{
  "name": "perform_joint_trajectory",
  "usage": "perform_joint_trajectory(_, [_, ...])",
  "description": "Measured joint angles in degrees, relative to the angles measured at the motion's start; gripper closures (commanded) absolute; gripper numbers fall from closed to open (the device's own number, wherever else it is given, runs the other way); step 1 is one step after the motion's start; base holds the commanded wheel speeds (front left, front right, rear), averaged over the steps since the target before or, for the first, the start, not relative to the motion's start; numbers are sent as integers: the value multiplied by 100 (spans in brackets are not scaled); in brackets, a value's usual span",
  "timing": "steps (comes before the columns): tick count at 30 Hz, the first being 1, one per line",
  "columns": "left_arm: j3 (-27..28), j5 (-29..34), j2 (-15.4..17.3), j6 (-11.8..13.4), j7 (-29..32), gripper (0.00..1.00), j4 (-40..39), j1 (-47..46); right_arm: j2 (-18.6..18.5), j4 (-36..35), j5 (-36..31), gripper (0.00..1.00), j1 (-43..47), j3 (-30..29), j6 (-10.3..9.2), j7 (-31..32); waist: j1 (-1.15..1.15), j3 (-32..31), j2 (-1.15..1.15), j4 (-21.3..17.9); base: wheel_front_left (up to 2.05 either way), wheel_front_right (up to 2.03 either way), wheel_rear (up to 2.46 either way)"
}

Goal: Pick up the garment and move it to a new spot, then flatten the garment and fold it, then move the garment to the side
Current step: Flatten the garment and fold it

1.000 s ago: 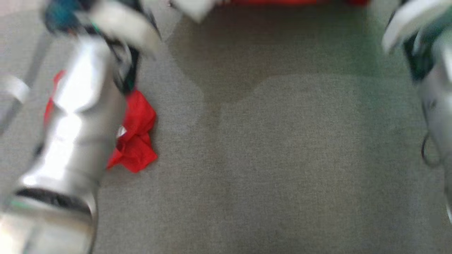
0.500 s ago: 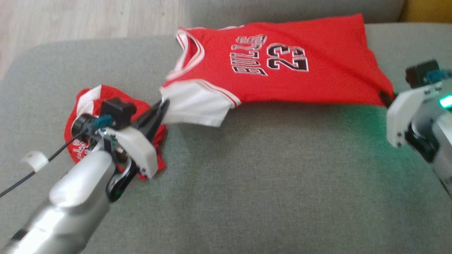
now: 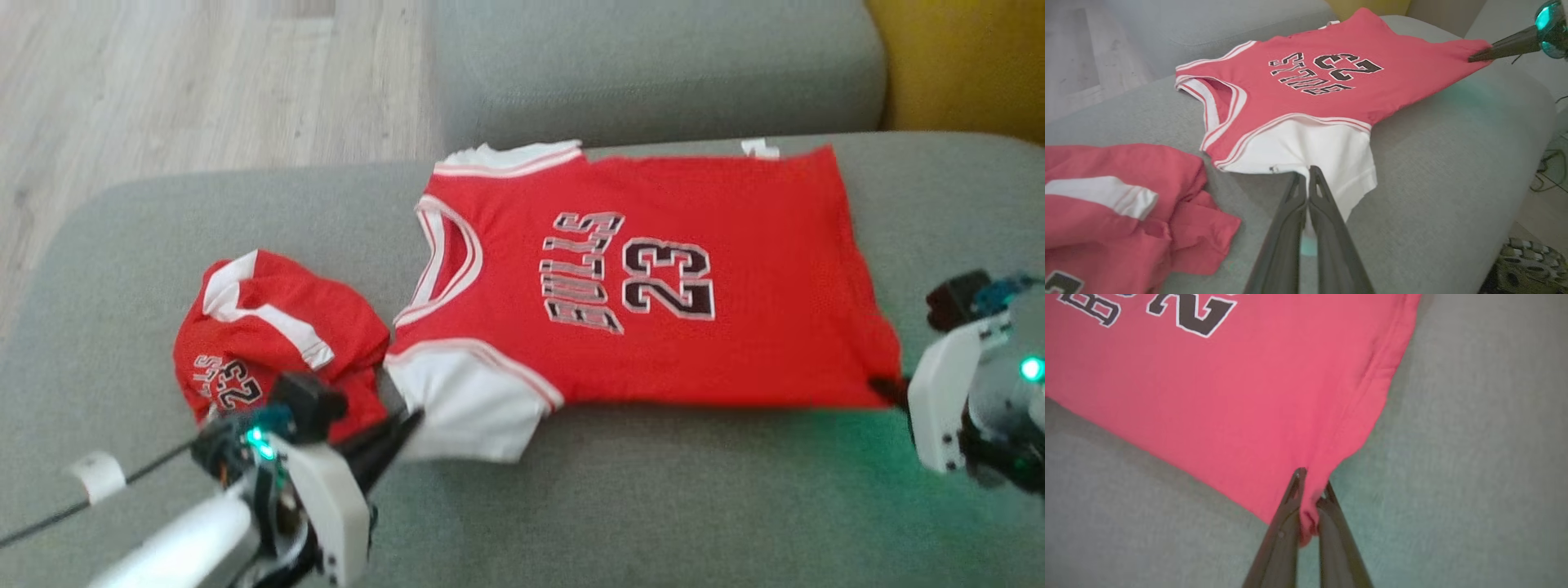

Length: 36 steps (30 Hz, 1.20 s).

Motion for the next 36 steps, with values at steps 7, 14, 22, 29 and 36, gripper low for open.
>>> perform_joint_trajectory(7, [-93, -264, 310, 191, 341, 100, -788, 346, -282, -554, 426, 100, 478, -87, 0, 414, 1, -54, 0, -16, 0, 0, 0])
perform_joint_trajectory(14, [-77, -113, 287, 246, 392, 100, -706, 88, -245, -678, 475, 100, 472, -581, 0, 407, 2, 211, 0, -12, 0, 0, 0])
perform_joint_trajectory(22, [113, -140, 94, -18, 619, 100, 37, -957, 565, -60, 934, 100, -7, -1728, 0, 322, 3, 611, 0, -118, 0, 0, 0])
perform_joint_trajectory(29, [165, -240, -182, -183, 804, 100, 1017, -1805, 1057, 565, 648, 100, -430, -2038, 0, 321, 3, 810, 0, -287, 0, 0, 0])
perform_joint_trajectory(36, [88, -77, -466, -255, 600, 100, 1927, -2407, 1374, 1059, 190, 100, -927, -2129, 0, 304, 2, 1007, 0, -424, 0, 0, 0])
